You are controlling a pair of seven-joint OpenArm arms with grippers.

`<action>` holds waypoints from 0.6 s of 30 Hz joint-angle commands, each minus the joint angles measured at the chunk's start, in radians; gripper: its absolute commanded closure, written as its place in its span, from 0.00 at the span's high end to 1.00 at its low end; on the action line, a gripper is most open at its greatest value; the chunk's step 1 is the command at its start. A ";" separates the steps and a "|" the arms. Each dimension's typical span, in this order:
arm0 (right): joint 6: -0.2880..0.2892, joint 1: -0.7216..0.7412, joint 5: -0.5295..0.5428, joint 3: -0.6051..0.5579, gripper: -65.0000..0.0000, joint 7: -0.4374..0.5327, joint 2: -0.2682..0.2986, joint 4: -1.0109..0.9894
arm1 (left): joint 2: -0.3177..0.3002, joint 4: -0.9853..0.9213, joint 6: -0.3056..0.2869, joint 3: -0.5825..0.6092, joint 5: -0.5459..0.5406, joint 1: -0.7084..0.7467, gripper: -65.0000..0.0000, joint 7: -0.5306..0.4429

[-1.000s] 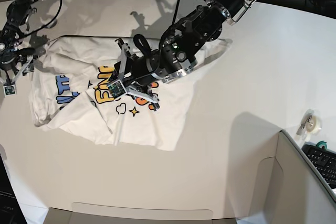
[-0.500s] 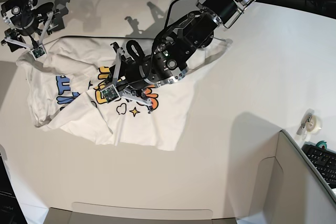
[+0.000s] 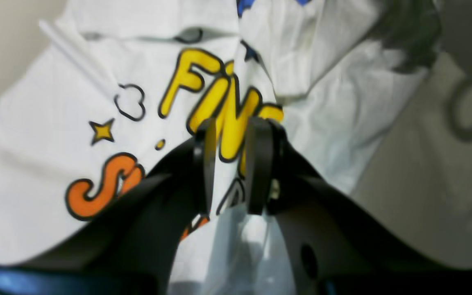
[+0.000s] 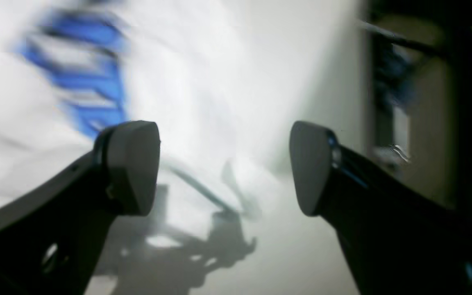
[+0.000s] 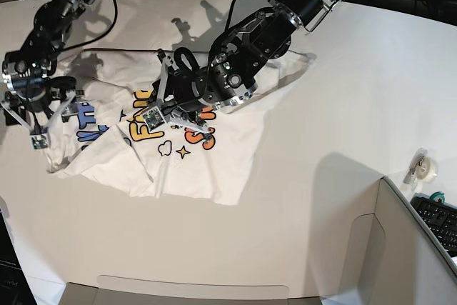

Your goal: Layout the t-shirt on the table in an organized manner, then fold the t-shirt properly

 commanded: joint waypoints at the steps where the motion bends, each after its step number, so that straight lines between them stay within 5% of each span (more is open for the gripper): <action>1: -0.002 0.038 -0.027 -0.013 0.75 0.002 0.017 -0.029 | 0.012 0.017 0.004 -0.004 -0.004 -0.020 0.20 -0.021; 9: -0.019 0.087 -0.053 -0.038 0.75 0.045 -0.046 -0.298 | -0.034 0.017 0.004 -0.007 -0.004 -0.009 0.20 -0.024; 18: -0.030 -0.167 -0.053 -0.110 0.75 0.044 -0.037 0.011 | -0.070 0.014 0.004 -0.009 -0.004 -0.012 0.20 -0.027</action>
